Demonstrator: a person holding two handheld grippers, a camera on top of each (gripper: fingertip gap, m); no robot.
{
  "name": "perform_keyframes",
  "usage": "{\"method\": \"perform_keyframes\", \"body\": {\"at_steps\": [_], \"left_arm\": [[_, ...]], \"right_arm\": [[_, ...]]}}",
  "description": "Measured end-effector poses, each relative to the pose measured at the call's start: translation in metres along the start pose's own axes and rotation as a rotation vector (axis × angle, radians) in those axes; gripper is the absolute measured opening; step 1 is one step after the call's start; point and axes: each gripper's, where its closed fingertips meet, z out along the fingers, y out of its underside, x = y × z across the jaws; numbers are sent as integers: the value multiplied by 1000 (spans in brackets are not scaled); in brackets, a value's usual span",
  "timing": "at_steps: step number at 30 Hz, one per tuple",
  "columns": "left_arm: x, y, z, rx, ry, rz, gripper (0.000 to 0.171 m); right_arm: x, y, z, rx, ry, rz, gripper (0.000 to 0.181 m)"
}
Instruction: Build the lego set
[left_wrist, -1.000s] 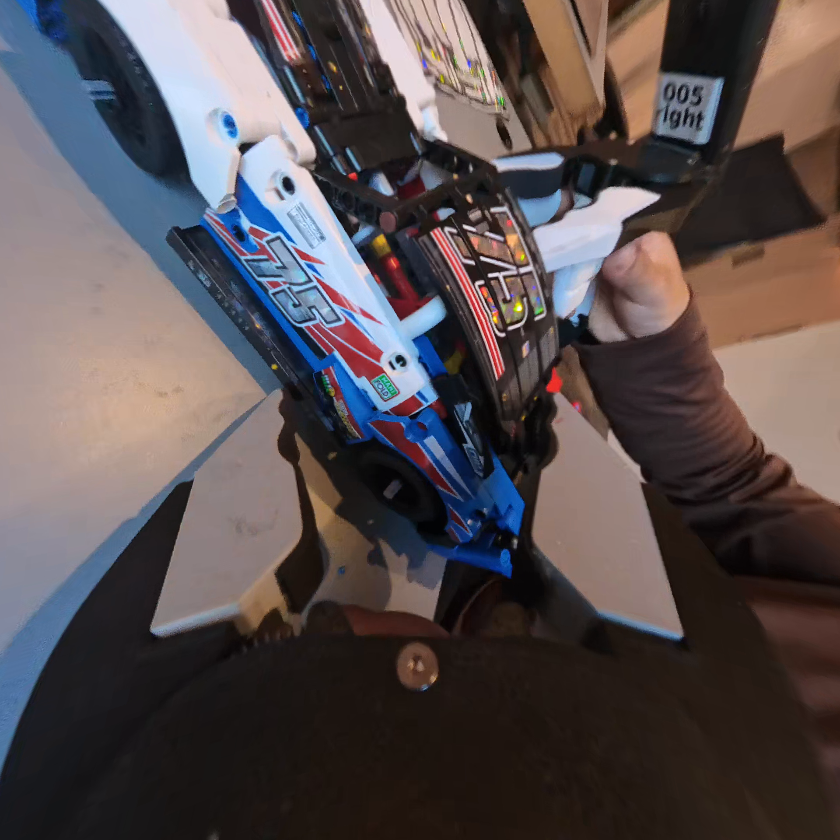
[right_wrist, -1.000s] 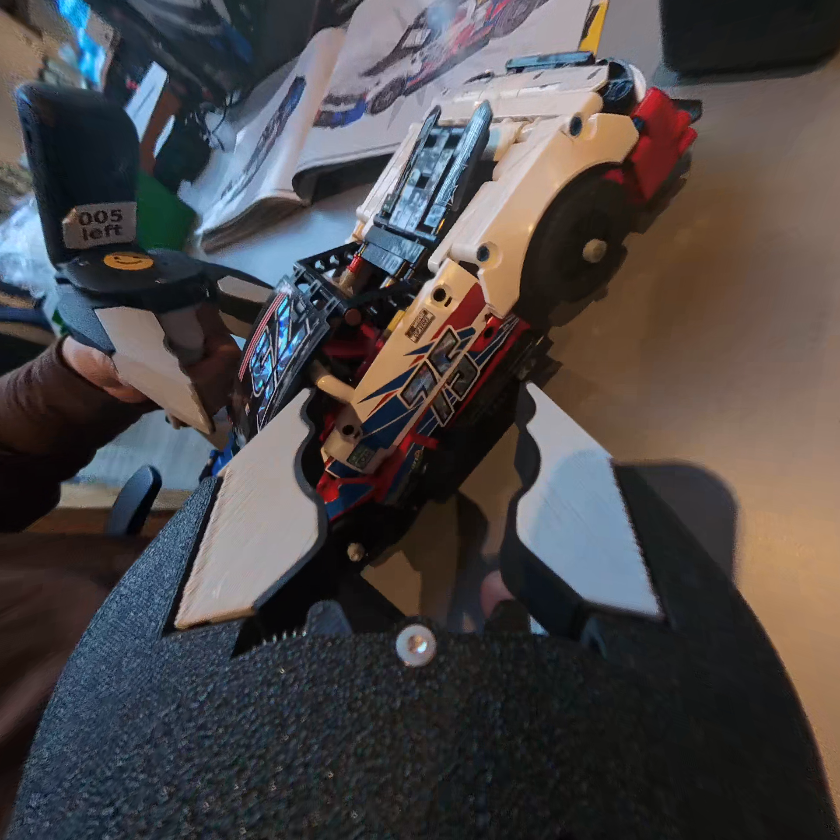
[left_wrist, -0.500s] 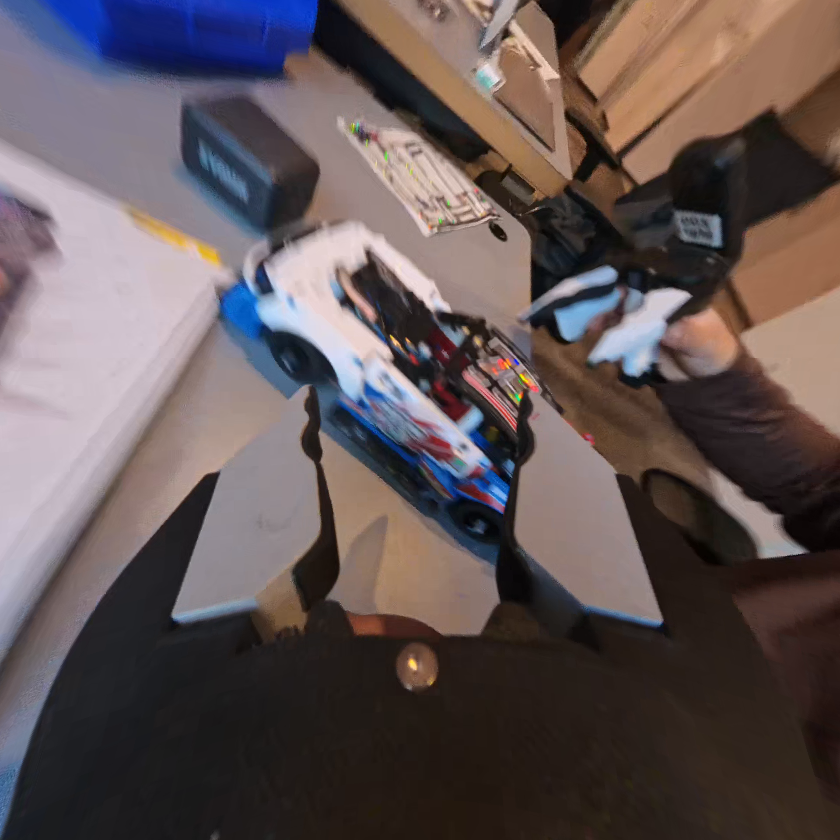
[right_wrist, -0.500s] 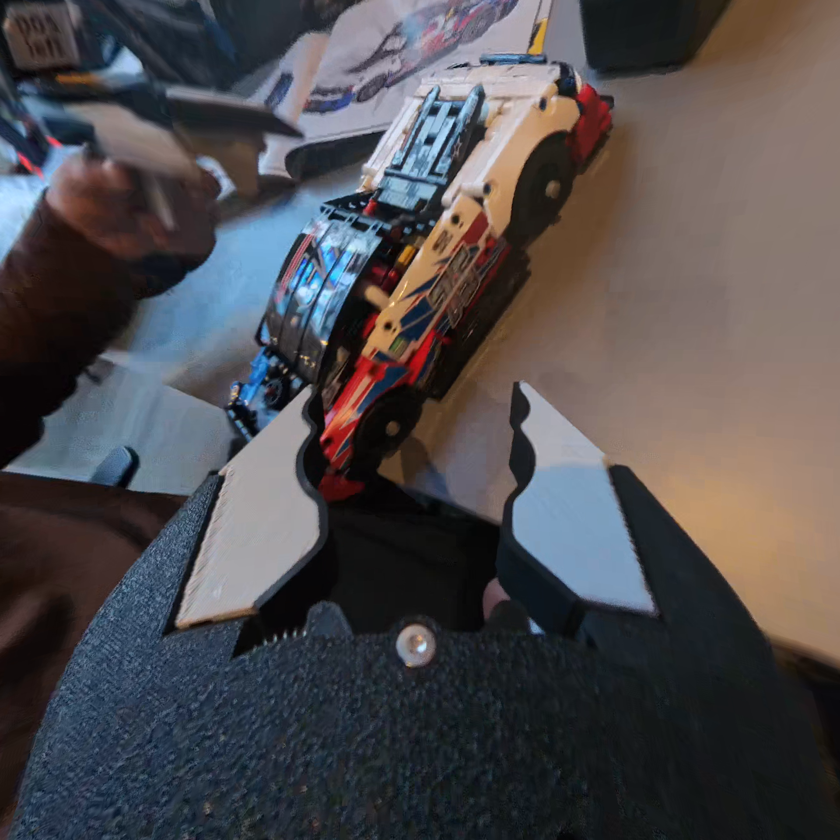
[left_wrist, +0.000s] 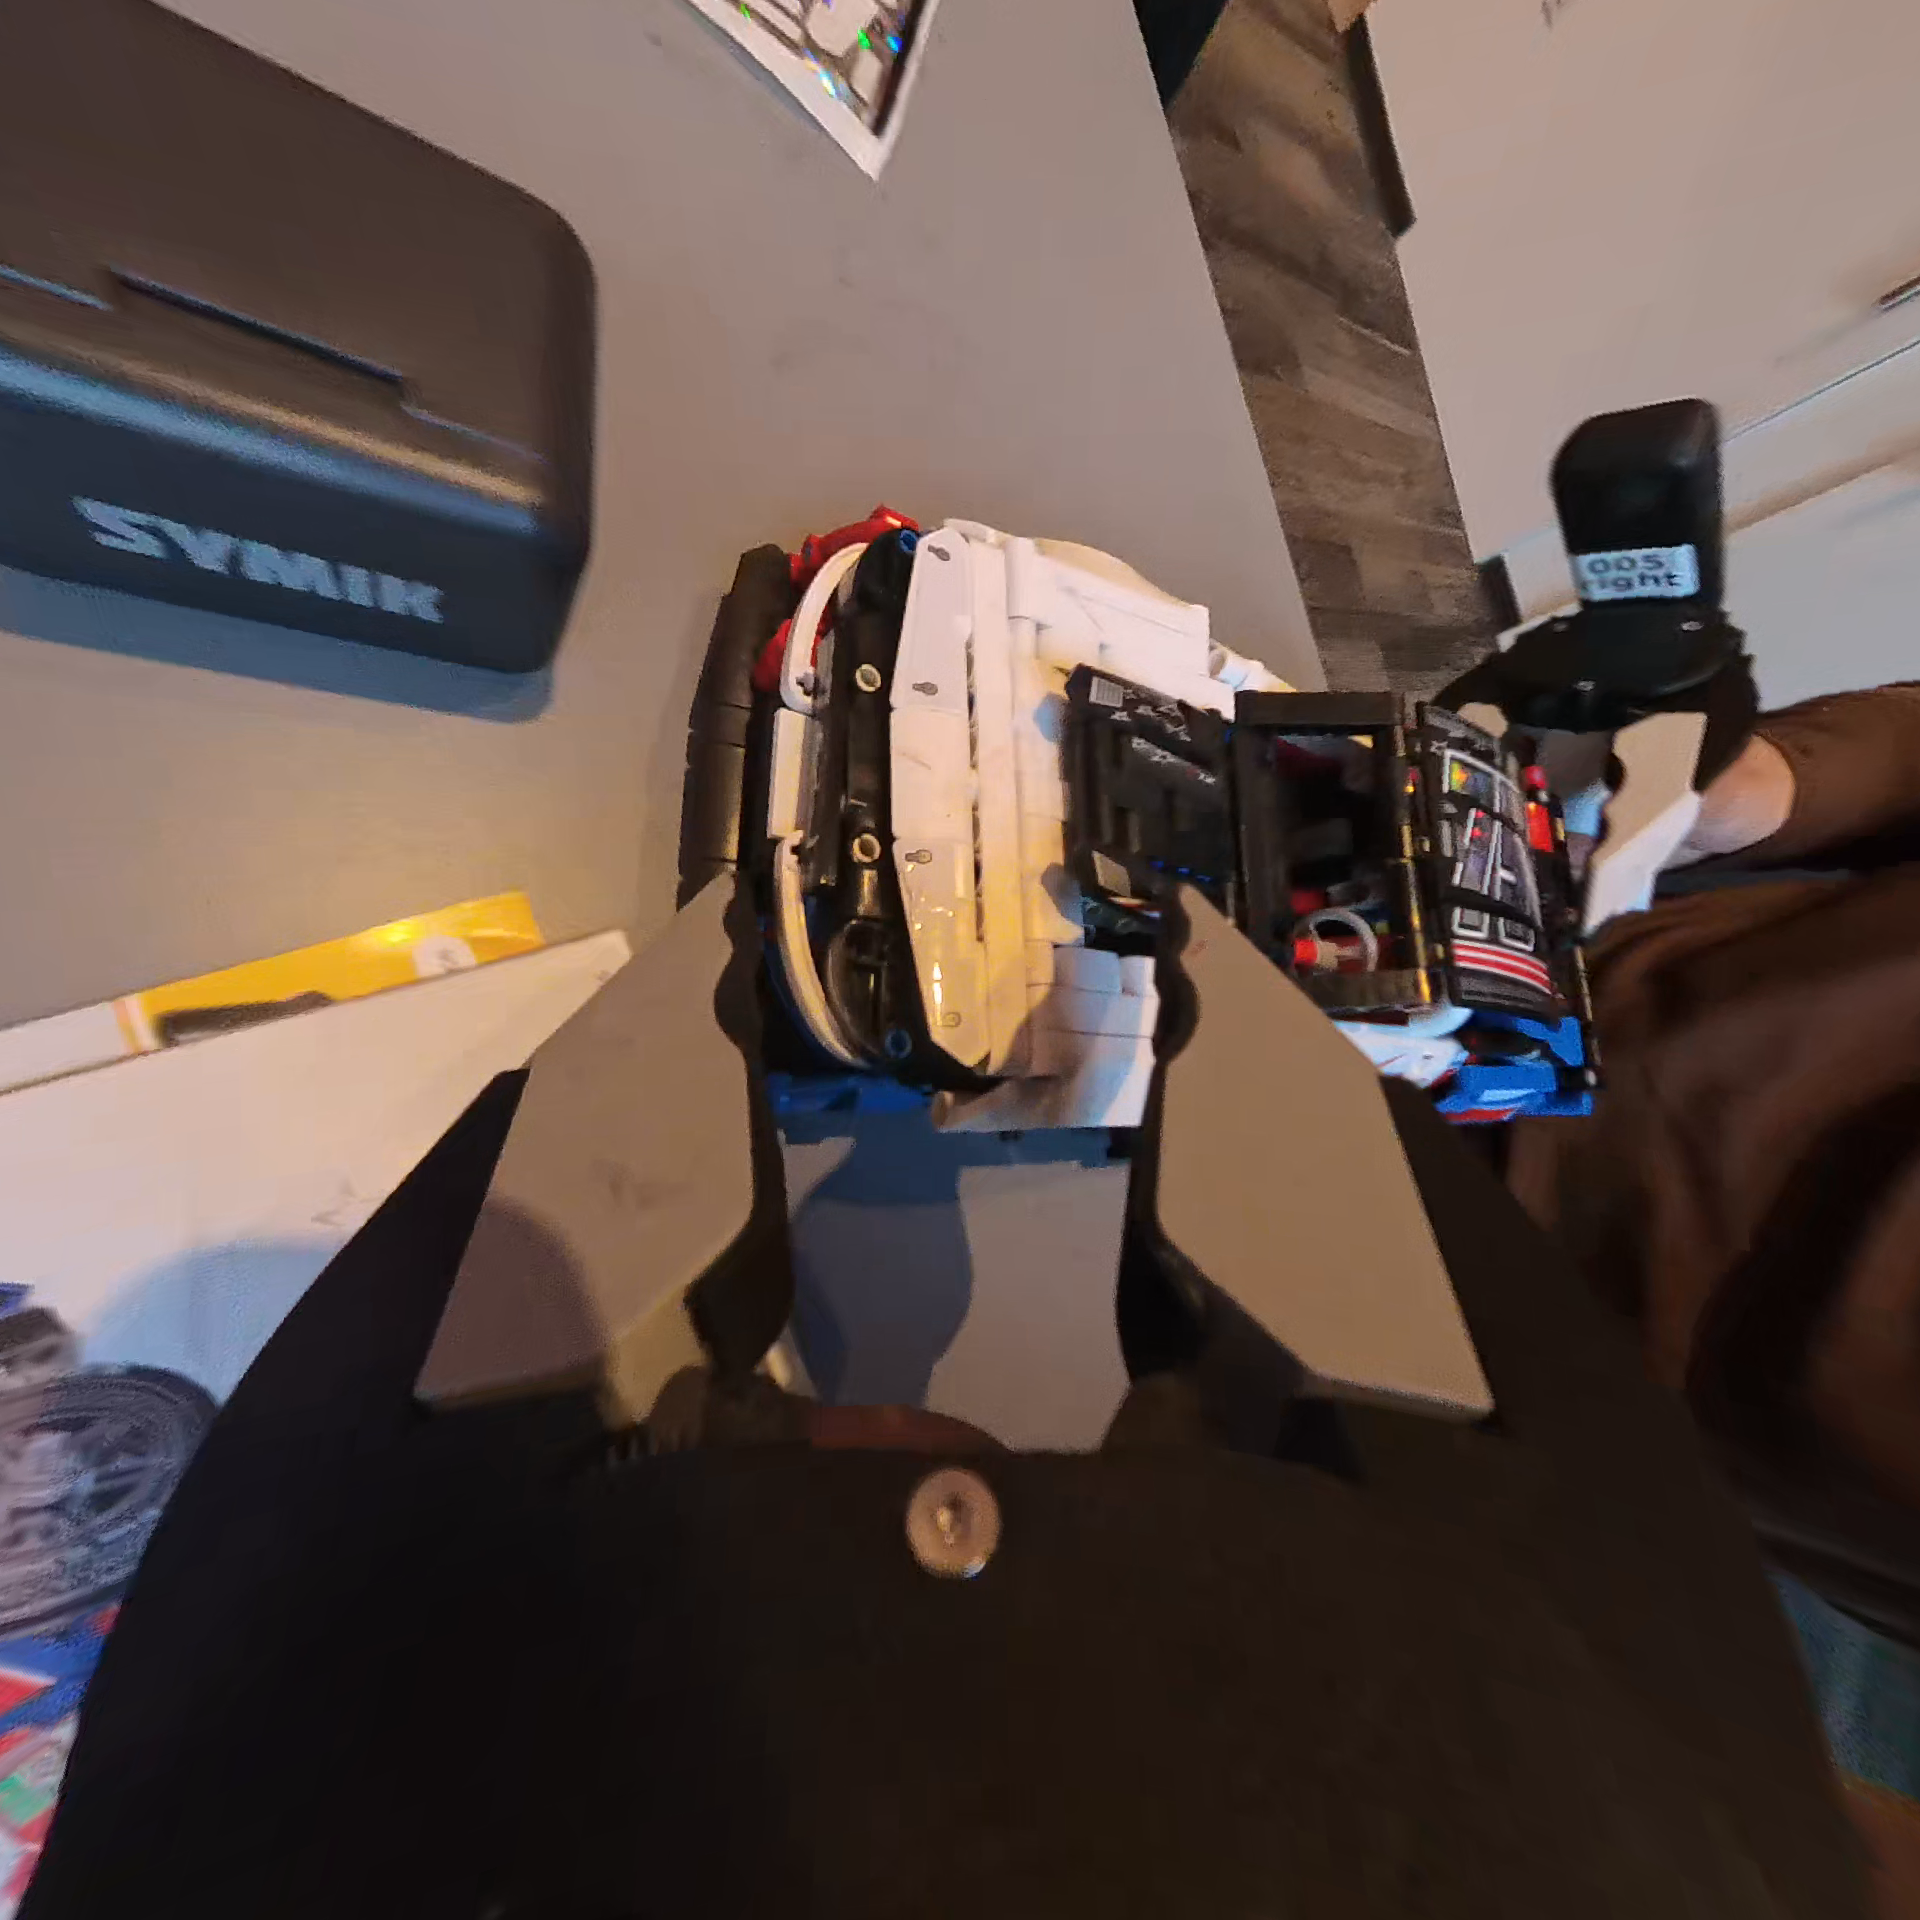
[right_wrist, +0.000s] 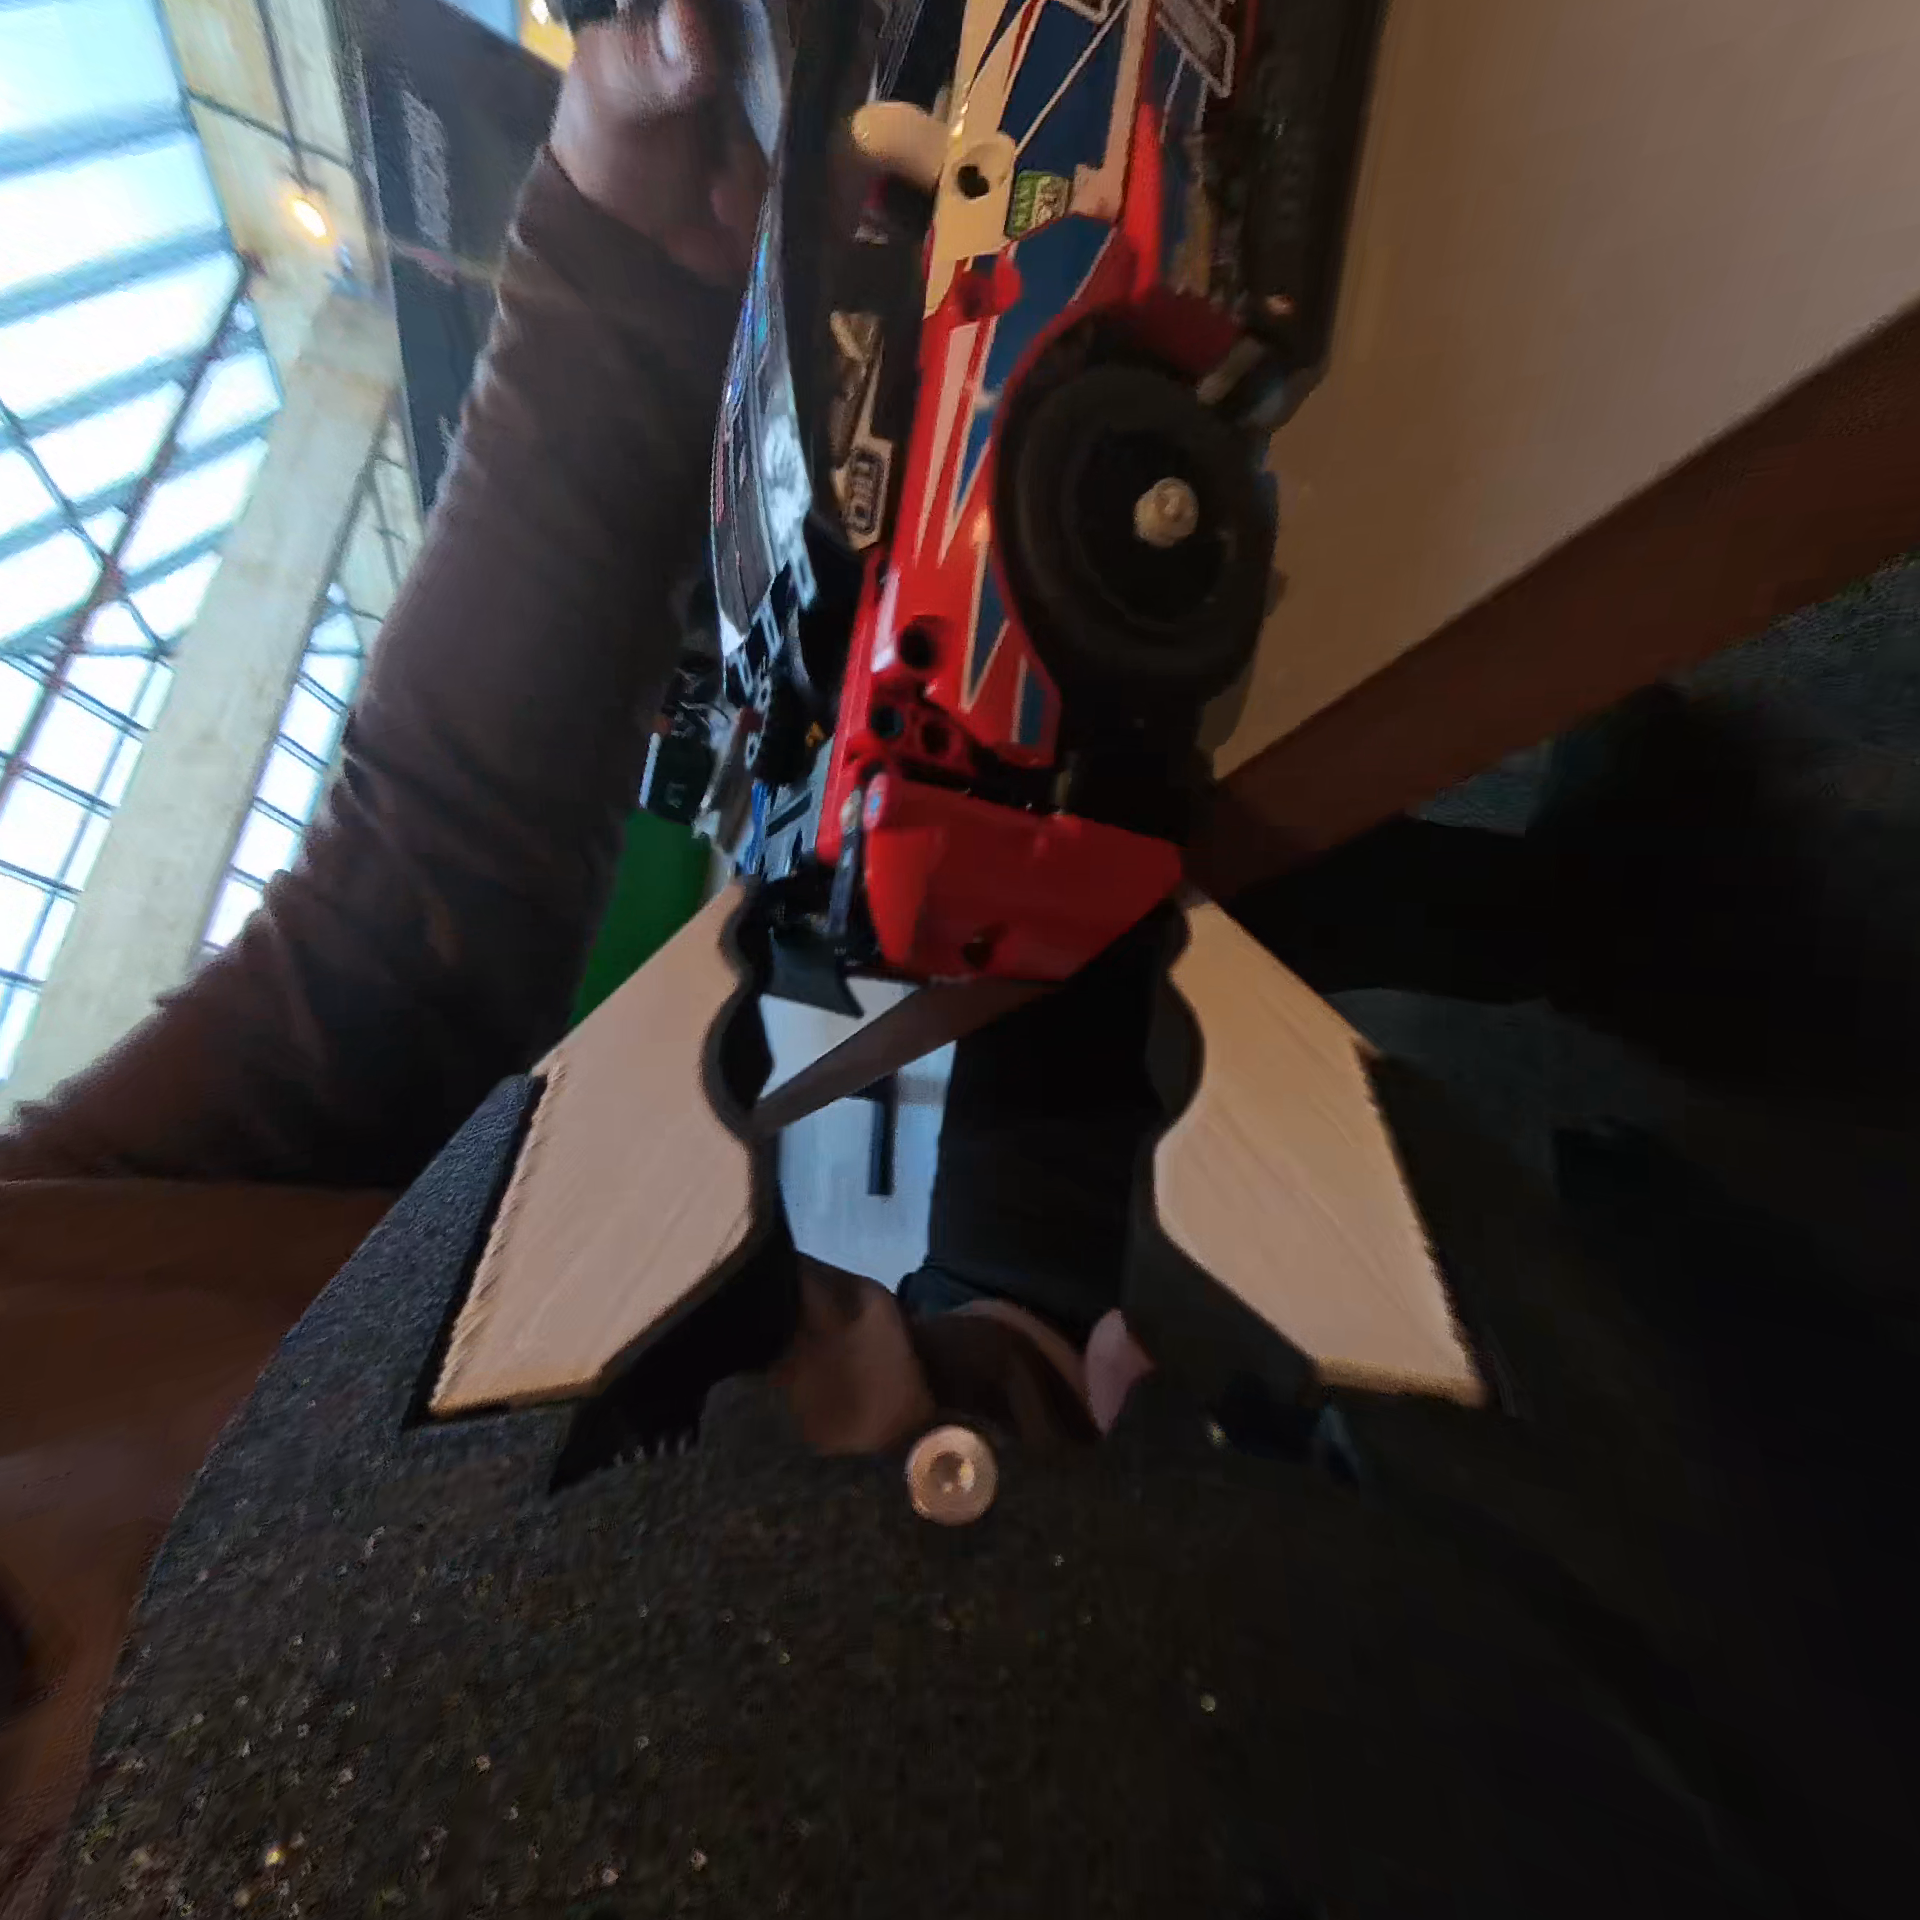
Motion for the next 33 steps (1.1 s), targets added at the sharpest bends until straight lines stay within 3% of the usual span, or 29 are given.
{"method": "perform_keyframes", "body": {"at_steps": [4, 11, 16, 19, 24, 29, 33], "left_arm": [[12, 8, 4, 18, -28, -18, 68], [27, 24, -9, 143, -86, -111, 69], [31, 36, -26, 291, -244, -198, 72], [40, 47, -40, 400, -329, -286, 62], [36, 64, -48, 483, -510, -366, 69], [49, 69, -46, 523, -469, -463, 70], [89, 80, -27, 520, -420, -439, 74]], "right_arm": [[-1, 3, 1, 45, -32, 76, 65], [-21, -27, -24, 75, 16, -99, 60], [-22, -71, -31, -116, 11, -143, 59], [-4, -114, -28, -232, 8, -122, 58], [31, -166, 6, -386, -17, -55, 70], [52, -193, 29, -543, -52, -27, 75], [57, -203, 29, -711, -71, -102, 78]]}}
